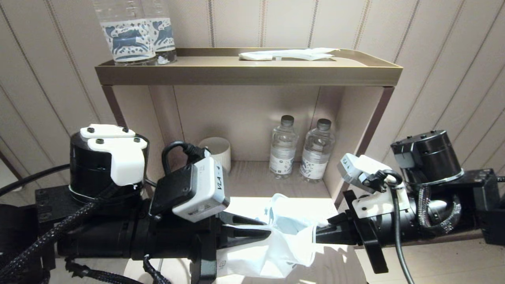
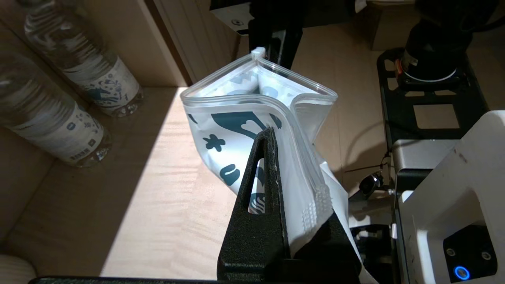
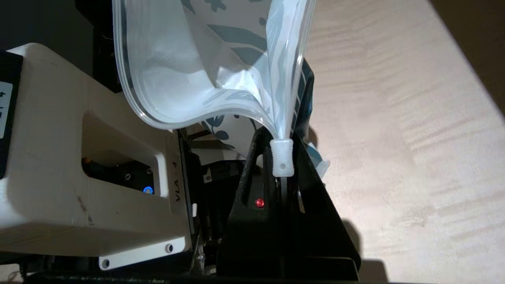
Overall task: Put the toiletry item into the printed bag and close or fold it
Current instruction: Hand it to the other hand
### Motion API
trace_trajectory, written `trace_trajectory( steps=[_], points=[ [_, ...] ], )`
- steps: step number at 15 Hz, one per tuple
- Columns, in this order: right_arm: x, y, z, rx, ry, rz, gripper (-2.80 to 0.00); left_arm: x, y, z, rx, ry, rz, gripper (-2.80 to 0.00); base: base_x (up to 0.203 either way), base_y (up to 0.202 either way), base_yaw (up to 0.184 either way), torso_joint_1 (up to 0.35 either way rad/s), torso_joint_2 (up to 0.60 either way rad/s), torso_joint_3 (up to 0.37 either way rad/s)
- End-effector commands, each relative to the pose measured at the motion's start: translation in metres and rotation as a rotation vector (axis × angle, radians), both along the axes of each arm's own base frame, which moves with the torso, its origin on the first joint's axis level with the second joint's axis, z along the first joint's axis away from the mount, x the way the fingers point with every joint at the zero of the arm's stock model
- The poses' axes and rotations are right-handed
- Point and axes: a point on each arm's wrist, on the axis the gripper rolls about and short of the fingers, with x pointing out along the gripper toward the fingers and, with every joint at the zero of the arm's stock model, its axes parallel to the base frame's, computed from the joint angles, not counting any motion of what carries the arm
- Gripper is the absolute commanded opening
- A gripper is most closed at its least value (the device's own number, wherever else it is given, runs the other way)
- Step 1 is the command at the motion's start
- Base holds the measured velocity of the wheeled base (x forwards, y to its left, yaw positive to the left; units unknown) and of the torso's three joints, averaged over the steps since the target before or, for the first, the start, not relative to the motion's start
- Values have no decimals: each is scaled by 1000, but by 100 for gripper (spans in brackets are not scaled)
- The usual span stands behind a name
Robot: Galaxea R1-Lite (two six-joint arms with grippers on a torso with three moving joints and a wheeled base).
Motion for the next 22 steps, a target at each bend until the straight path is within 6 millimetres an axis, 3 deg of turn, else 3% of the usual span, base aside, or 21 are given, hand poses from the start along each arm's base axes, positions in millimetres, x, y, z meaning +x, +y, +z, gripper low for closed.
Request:
trace_trajectory(
  steps=[1,2,3,9,14,22],
  points=[
    [-6,-5,3,-3,4,-4,-280,-5,8,12,-34,-35,4,-280,0,0,0,0,0,0],
    [-6,-4,2,-6,-2,-6,-280,-6,8,12,-34,-35,3,-280,0,0,0,0,0,0],
    [-6,-5,2,-8,-6,-9,0,-6,8,10,-27,-30,4,-280,0,0,0,0,0,0],
    [-5,-5,0,-11,-1,-8,0,-8,8,3,-10,-13,-8,-280,0,0,0,0,0,0],
    [-3,-3,-12,-30,16,20,0,-10,9,11,-35,-29,-11,-280,0,0,0,0,0,0],
    [9,-7,-8,65,58,101,0,-21,21,23,-97,22,-52,-280,0,0,0,0,0,0]
  ],
)
